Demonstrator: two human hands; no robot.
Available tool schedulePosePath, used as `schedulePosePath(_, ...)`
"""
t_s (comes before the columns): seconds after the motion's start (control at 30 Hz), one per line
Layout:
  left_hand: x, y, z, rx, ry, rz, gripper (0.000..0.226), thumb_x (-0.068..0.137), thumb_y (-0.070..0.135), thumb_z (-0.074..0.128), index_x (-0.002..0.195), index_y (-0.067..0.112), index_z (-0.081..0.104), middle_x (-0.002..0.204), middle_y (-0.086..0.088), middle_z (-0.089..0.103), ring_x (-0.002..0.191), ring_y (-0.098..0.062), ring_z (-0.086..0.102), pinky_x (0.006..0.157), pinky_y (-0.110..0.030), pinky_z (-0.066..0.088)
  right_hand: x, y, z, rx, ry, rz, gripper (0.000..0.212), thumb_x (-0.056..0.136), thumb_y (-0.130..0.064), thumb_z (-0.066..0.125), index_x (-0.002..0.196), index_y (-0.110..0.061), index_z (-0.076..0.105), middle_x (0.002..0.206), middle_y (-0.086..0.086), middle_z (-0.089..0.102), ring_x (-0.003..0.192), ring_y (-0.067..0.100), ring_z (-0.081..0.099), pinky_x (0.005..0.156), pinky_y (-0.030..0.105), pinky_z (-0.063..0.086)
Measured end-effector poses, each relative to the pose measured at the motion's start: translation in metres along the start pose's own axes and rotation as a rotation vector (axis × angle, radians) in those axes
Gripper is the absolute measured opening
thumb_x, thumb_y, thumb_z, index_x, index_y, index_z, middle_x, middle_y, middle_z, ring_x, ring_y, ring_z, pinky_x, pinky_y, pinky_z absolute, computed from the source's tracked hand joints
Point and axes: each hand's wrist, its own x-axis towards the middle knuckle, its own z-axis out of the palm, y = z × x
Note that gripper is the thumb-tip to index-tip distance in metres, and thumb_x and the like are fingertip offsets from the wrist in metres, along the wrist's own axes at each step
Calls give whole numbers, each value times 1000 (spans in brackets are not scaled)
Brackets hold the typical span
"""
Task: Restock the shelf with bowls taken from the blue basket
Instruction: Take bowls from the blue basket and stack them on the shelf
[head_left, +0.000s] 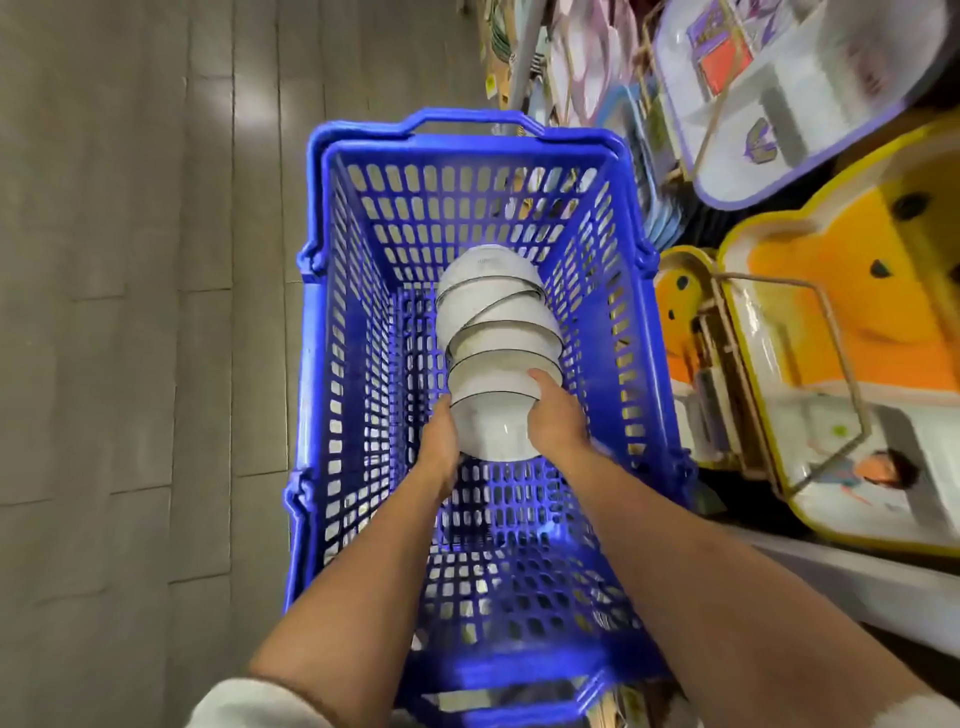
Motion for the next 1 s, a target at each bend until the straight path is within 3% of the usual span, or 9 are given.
schedulePosePath(0.1, -1, 7, -1, 31, 2, 0, 44, 99, 49, 30, 112, 20, 61, 102, -1, 69, 88, -16, 62, 74, -33, 49, 3, -2, -5, 14, -38, 16, 59, 95, -1, 33, 145, -31, 38, 130, 19, 54, 111, 39, 55, 85, 38, 47)
schedulePosePath(0.2, -13, 17, -2, 98, 11, 23, 56, 98, 53, 31, 125, 15, 61, 118, -8, 67, 108, -26, 61, 100, -42, 47, 2, -4, -18, 17, -103, 25, 58, 95, -3, 32, 145, -31, 38, 135, 20, 51, 117, 40, 52, 93, 40, 47)
schedulePosePath(0.27, -21, 22, -5, 153, 3, 38, 58, 98, 54, 28, 133, 16, 55, 129, -9, 62, 118, -28, 55, 107, -46, 40, -1, -5, -31, 21, -153, 14, 57, 95, -5, 34, 146, -30, 36, 138, 20, 49, 120, 39, 50, 99, 41, 46)
schedulePosePath(0.43, -58, 40, -8, 159, -30, 110, 41, 102, 49, 26, 116, 24, 55, 121, -5, 61, 102, -22, 53, 93, -38, 40, -23, -16, -63, 119, -214, -20, 54, 94, -6, 37, 145, -24, 40, 139, 19, 49, 121, 38, 50, 98, 39, 46)
schedulePosePath(0.53, -84, 55, -9, 138, -39, 195, 34, 102, 42, 33, 107, 24, 61, 114, -8, 65, 95, -21, 58, 85, -35, 47, -43, -26, -87, 198, -239, -22, 47, 93, -6, 36, 137, -17, 49, 131, 19, 55, 112, 40, 57, 67, 30, 56)
schedulePosePath(0.57, -95, 61, -10, 139, -54, 222, 35, 102, 41, 34, 106, 22, 62, 110, -7, 66, 90, -19, 58, 78, -32, 47, -51, -31, -97, 242, -252, -11, 44, 93, -6, 36, 133, -17, 51, 127, 19, 57, 107, 41, 60, 61, 35, 57)
schedulePosePath(0.7, -130, 88, -15, 158, -114, 337, 36, 101, 38, 38, 104, 18, 68, 94, 2, 70, 81, -12, 62, 62, -26, 44, -84, -48, -140, 386, -329, 24, 39, 91, -7, 41, 126, -17, 56, 114, 19, 64, 95, 42, 67, 53, 47, 58)
schedulePosePath(0.83, -170, 121, -18, 172, -234, 490, 30, 97, 39, 47, 107, 27, 72, 103, 0, 73, 91, -16, 67, 70, -29, 50, -115, -64, -188, 426, -378, 32, 34, 89, -6, 49, 121, -10, 57, 102, 20, 68, 88, 41, 68, 59, 48, 59)
schedulePosePath(1.0, -216, 156, -27, 191, -450, 629, 34, 95, 33, 44, 119, 31, 68, 116, 1, 72, 103, -17, 67, 86, -36, 53, -156, -83, -249, 547, -315, 55, 19, 85, -2, 49, 103, -2, 55, 60, 13, 65, 45, 27, 65, 43, 43, 57)
